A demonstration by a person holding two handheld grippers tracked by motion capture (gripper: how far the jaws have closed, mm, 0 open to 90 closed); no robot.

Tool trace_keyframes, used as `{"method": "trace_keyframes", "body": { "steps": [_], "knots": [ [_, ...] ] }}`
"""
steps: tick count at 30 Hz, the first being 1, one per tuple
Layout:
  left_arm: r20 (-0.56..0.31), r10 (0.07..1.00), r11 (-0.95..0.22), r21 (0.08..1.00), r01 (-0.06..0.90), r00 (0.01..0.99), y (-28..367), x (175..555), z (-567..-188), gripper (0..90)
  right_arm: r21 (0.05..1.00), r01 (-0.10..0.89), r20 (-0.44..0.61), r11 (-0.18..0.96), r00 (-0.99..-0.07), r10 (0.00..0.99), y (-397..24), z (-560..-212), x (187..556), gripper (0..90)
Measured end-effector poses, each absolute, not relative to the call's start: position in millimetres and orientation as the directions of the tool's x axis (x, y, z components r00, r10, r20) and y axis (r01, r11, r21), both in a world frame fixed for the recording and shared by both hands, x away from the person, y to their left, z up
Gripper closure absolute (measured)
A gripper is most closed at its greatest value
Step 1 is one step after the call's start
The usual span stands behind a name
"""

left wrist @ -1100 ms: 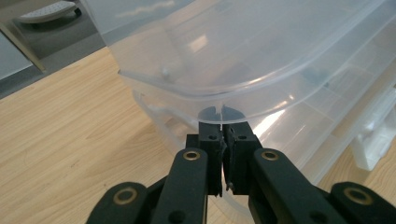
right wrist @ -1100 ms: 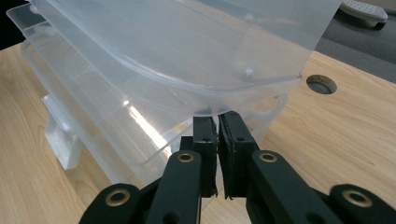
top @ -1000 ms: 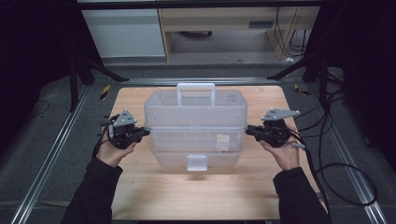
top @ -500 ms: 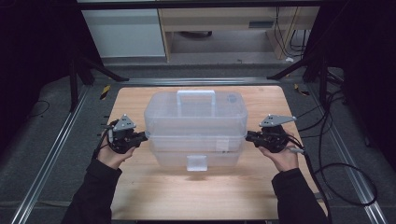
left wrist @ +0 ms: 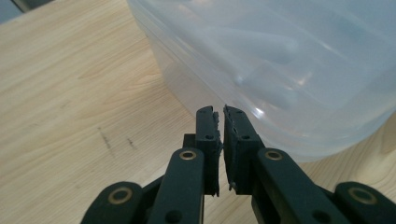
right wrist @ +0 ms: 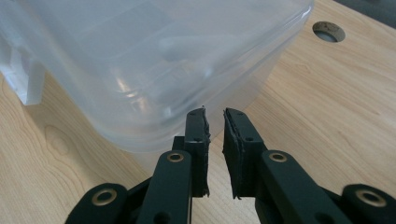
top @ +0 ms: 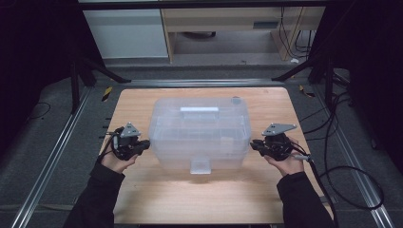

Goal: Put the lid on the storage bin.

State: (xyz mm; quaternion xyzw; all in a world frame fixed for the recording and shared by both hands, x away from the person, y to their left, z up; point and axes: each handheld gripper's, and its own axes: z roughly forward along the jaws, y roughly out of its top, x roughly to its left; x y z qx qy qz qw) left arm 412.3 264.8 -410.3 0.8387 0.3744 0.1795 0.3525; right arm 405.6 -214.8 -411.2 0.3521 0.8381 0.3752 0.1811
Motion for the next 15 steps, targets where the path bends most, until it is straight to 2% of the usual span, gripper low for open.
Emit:
{"method": "trace_keyframes", "body": {
  "steps": [3, 7, 11, 15],
  "knots": [
    [0.039, 0.767, -0.468, 0.717, 0.517, 0.641, 269, 416, -416, 82.2, 0.746, 0.465, -0.067, 0.477, -0.661, 0.748, -223, -414, 407, 75.0],
    [0.042, 0.793, -0.447, 0.717, 0.534, 0.608, 278, 421, -423, 77.8, 0.754, 0.471, -0.134, 0.457, -0.571, 0.81, -240, -420, 412, 56.6],
    [0.052, 0.823, -0.422, 0.723, 0.547, 0.566, 289, 427, -434, 65.0, 0.764, 0.518, -0.128, 0.383, -0.46, 0.878, -263, -434, 418, 33.8],
    [0.055, 0.841, -0.417, 0.702, 0.578, 0.539, 301, 434, -446, 53.3, 0.765, 0.553, -0.104, 0.329, -0.399, 0.911, -278, -446, 423, 21.8]
  ]
}}
